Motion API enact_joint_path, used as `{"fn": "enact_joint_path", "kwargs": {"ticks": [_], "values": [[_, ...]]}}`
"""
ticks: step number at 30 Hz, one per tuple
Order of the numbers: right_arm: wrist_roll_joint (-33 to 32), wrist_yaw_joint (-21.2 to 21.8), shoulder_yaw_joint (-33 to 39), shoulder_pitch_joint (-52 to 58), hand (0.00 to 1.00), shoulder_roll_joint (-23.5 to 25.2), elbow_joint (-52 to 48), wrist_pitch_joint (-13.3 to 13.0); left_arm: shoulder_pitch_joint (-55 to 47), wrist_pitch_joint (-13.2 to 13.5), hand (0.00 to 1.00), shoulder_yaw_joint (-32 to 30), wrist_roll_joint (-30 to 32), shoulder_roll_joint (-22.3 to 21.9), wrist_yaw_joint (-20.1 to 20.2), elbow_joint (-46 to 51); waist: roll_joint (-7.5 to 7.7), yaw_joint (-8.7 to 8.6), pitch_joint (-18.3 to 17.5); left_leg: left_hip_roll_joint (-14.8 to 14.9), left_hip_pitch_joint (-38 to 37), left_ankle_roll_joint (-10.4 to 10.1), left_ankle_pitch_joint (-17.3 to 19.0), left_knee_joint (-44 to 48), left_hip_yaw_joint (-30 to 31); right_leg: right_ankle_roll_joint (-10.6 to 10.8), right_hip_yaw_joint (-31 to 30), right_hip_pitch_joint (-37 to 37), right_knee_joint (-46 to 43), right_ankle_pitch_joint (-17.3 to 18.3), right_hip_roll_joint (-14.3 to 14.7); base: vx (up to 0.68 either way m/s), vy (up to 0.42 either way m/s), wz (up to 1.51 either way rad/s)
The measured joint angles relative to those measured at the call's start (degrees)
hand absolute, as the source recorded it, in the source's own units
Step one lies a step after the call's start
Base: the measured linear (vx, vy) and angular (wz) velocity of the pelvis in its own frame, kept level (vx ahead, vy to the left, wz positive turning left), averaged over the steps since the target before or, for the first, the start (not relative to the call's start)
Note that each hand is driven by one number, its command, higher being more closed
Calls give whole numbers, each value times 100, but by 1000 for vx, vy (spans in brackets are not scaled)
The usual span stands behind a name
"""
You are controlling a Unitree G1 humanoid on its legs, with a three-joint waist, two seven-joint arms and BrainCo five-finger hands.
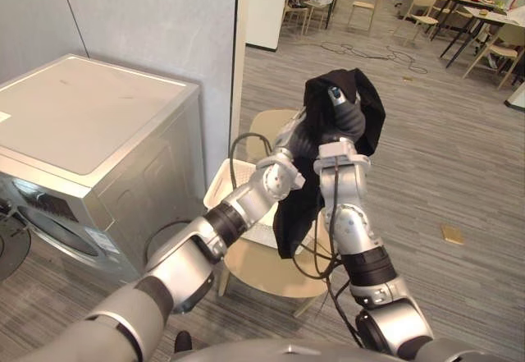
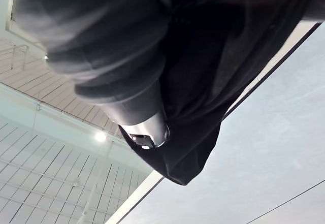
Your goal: Pick up the laundry basket with both hands and put the clothes into the washing machine.
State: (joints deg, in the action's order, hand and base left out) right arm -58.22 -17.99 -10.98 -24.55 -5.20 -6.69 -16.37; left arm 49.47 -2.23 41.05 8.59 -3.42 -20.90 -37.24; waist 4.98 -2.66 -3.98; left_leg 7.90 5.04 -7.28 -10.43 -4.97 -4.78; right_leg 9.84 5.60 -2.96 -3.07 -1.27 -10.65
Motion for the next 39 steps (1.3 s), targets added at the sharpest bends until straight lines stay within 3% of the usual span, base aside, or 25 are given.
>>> {"fn": "enact_joint_path", "kwargs": {"ticks": [7,20,21,25,30,35,39], "values": [[-1,-21,-1,0,100,14,-2,-89,24,0,100,198,-404,-4,1,50,34,-11,13,-1,-1,-3,3,0,9,-6,7,12,5,5,-2,0,0,0],[5,-22,4,-1,100,13,-169,-205,24,-34,100,306,-510,-4,1,299,70,-36,33,-11,26,-5,6,1,126,25,148,76,9,40,-15,1,-3,4],[5,-22,4,-1,0,13,-169,-205,24,-35,100,306,-510,-4,1,299,71,-32,34,-12,27,-6,9,1,124,25,146,77,9,40,-15,0,0,0],[6,-10,15,145,0,-15,-431,-143,24,-34,100,327,-498,-9,17,305,94,-27,48,-12,27,-14,31,2,105,29,135,72,13,44,-15,0,0,0],[23,281,194,1675,0,-21,-1729,55,20,-35,100,344,-440,10,272,301,99,-28,52,-56,12,49,28,2,3,50,54,2,-15,80,-45,14,0,-9],[333,509,1170,3059,0,-117,-1800,254,-371,-34,100,-471,-436,277,346,648,40,-128,77,-51,-3,47,51,0,-102,9,-60,-98,-71,132,-39,-1,-1,-10],[472,588,1966,3926,0,-145,-1693,443,-1075,-33,100,-1369,-446,856,387,1221,-105,-242,117,-49,-21,0,121,-1,-196,-8,-188,-193,-150,173,-39,-23,3,-11]]}}
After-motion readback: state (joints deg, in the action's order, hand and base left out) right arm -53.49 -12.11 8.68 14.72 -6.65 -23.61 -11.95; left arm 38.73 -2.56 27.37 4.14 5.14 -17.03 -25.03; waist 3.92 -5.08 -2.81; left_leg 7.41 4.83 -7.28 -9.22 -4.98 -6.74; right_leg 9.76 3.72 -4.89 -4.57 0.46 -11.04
